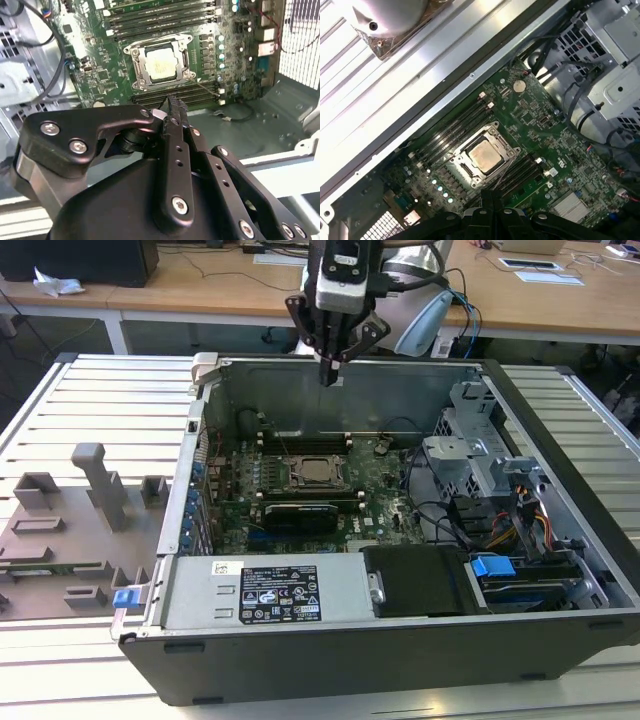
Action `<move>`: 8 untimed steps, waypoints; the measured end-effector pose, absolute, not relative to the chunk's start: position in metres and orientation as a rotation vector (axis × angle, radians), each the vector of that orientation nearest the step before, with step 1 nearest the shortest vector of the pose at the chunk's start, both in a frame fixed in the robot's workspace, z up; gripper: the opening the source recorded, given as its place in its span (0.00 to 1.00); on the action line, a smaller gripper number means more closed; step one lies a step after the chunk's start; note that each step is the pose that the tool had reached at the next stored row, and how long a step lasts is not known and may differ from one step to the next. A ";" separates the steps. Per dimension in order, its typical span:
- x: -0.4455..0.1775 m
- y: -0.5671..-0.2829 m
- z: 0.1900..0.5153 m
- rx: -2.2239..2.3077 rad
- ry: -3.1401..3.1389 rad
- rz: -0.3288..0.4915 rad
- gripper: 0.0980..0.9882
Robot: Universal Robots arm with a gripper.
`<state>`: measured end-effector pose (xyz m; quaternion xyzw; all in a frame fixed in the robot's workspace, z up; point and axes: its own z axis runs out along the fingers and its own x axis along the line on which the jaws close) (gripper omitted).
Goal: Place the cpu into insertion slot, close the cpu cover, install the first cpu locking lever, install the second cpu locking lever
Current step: 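Install the first cpu locking lever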
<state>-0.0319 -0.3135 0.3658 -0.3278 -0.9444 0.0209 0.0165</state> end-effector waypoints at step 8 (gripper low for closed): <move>-0.032 -0.314 0.366 -0.840 -2.995 0.068 0.01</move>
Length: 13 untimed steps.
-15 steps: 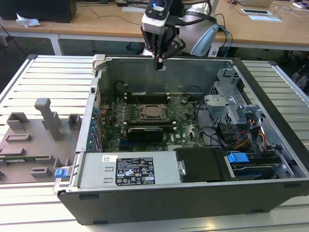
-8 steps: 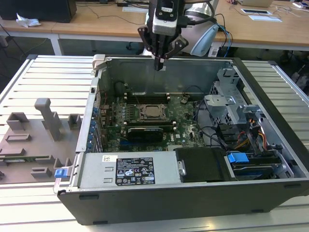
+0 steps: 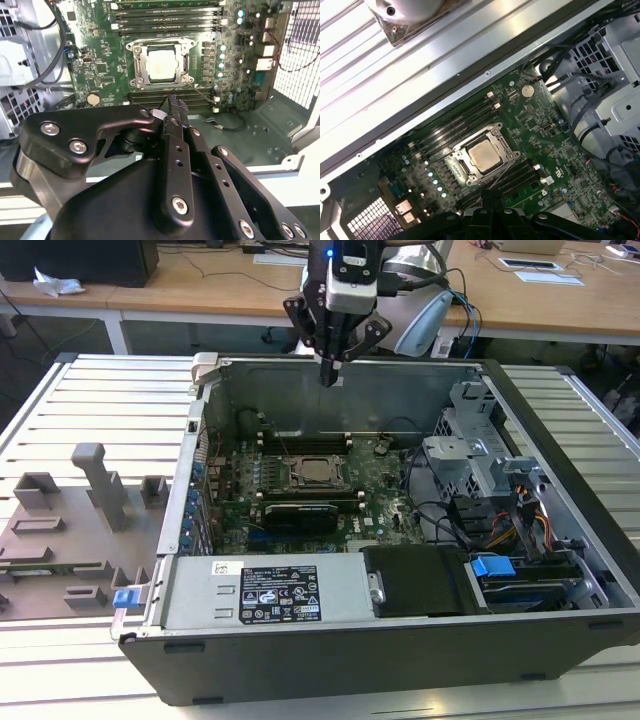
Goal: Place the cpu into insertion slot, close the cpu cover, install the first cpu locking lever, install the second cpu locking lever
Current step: 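Install the first cpu locking lever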
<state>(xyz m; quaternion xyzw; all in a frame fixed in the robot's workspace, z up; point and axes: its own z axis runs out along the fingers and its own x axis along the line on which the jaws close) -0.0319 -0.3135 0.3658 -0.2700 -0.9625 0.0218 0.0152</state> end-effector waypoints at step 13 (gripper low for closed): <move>-0.032 -0.314 0.366 -0.554 -3.065 0.072 0.01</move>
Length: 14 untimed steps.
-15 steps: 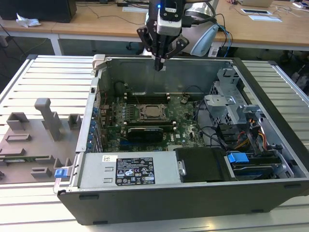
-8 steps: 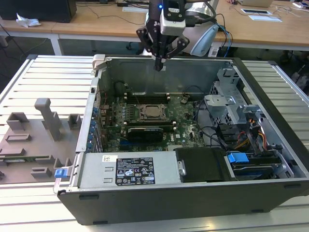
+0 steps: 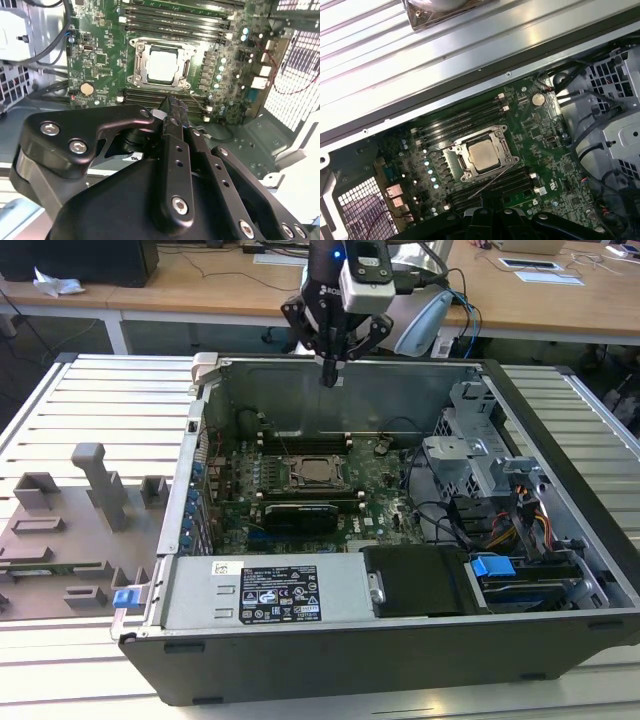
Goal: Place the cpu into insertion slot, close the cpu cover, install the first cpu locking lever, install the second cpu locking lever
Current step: 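Install the first cpu locking lever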
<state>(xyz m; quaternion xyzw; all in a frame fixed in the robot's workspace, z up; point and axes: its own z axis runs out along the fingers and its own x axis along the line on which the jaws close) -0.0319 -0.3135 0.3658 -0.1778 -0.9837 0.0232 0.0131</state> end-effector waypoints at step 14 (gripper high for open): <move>-0.032 -0.314 0.366 -0.227 -3.111 0.076 0.01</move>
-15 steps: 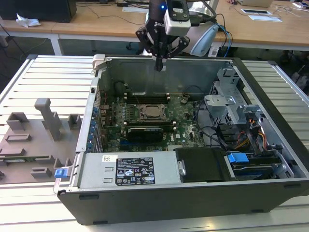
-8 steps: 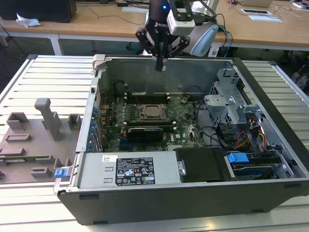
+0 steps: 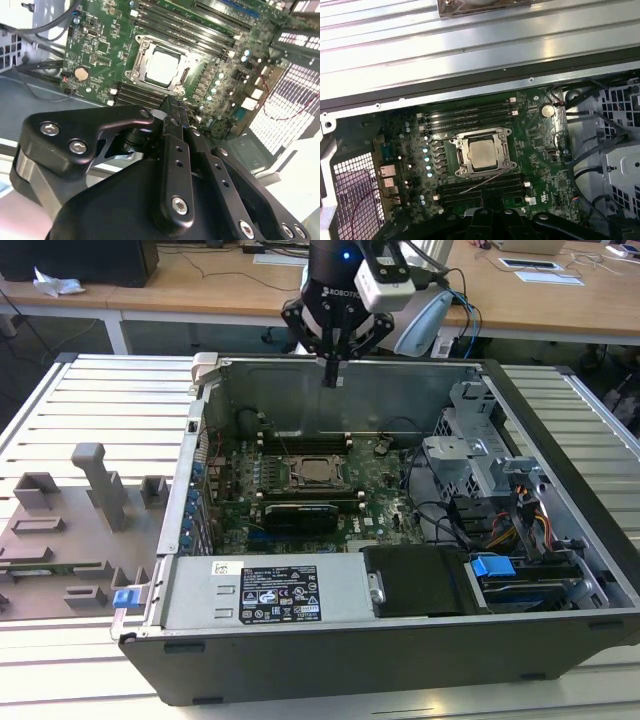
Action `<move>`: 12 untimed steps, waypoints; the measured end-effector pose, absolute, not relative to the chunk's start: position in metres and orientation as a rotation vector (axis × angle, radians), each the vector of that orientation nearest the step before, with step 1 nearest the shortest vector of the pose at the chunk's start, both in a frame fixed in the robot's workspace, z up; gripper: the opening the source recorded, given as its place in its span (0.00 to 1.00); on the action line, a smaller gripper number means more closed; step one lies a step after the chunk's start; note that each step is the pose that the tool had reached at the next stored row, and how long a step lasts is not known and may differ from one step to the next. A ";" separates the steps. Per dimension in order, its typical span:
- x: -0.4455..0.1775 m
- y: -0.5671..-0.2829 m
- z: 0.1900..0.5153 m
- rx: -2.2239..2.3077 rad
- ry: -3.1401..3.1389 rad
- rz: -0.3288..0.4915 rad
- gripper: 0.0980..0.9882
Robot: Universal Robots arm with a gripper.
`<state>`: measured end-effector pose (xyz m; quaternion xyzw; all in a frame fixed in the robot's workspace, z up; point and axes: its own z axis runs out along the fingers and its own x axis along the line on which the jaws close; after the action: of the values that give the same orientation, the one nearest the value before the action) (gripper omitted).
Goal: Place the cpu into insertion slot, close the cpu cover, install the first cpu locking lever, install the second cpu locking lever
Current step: 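Install the first cpu locking lever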
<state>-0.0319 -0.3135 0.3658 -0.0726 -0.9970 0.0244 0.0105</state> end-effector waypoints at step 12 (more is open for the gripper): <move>-0.032 -0.314 0.366 0.090 -3.119 -0.071 0.01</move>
<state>-0.0319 -0.3135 0.3657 0.0288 -0.9993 -0.0227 0.0100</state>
